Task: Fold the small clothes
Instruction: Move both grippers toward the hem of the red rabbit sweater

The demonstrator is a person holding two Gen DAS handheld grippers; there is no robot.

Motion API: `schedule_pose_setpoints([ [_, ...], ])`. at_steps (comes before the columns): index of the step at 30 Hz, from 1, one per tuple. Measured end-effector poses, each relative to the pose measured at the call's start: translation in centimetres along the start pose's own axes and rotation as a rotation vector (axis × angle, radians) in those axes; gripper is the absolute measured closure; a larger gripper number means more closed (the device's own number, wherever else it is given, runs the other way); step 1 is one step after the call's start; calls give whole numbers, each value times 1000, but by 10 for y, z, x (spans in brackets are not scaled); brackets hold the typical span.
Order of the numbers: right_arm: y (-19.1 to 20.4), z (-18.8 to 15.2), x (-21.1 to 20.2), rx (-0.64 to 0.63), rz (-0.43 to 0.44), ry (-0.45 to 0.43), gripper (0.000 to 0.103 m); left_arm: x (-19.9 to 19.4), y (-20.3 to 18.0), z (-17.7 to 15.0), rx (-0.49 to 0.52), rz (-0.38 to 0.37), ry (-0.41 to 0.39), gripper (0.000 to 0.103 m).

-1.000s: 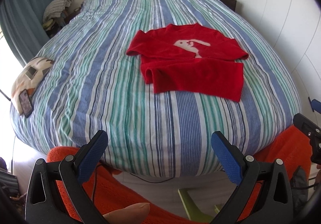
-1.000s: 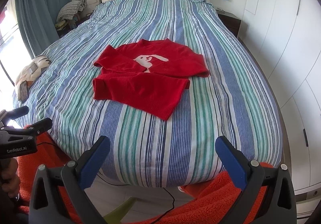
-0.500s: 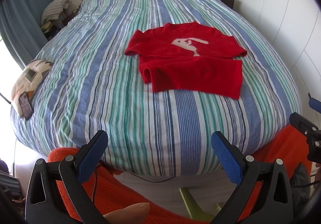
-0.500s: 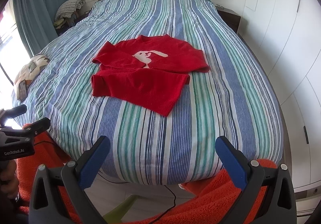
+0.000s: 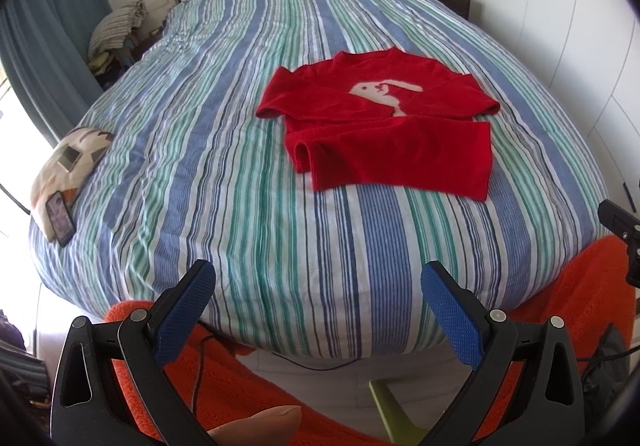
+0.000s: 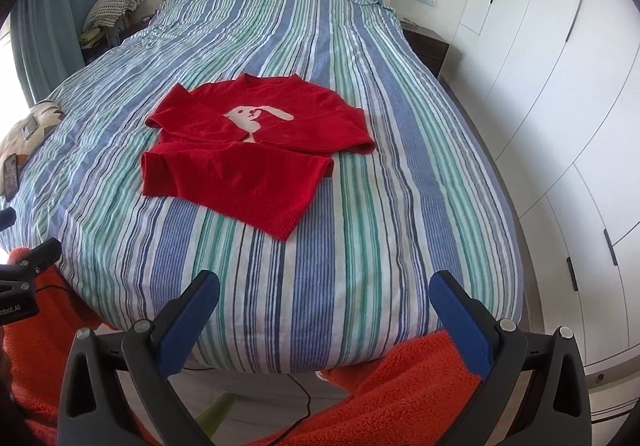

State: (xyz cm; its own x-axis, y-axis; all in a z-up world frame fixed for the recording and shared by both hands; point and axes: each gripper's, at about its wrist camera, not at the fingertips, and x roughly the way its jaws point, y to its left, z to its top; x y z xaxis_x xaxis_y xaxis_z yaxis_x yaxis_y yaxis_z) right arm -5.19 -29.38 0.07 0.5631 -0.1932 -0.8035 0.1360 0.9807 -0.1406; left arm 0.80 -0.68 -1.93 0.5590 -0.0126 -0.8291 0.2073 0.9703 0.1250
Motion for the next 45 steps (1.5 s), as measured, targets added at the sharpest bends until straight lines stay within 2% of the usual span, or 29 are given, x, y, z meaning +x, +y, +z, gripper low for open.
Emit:
schedule_pose_setpoints([
  [13, -15, 4, 6, 18, -55, 6, 0, 6, 3, -2, -7, 9, 21, 0],
  [24, -11, 2, 8, 17, -51, 16, 0, 11, 3, -4, -2, 18, 34, 0],
  [31, -13, 1, 8, 21, -55, 21, 0, 19, 7, -7, -30, 3, 73, 0],
  [45, -13, 1, 10, 20, -56, 29, 0, 20, 6, -9, -14, 14, 66, 1],
])
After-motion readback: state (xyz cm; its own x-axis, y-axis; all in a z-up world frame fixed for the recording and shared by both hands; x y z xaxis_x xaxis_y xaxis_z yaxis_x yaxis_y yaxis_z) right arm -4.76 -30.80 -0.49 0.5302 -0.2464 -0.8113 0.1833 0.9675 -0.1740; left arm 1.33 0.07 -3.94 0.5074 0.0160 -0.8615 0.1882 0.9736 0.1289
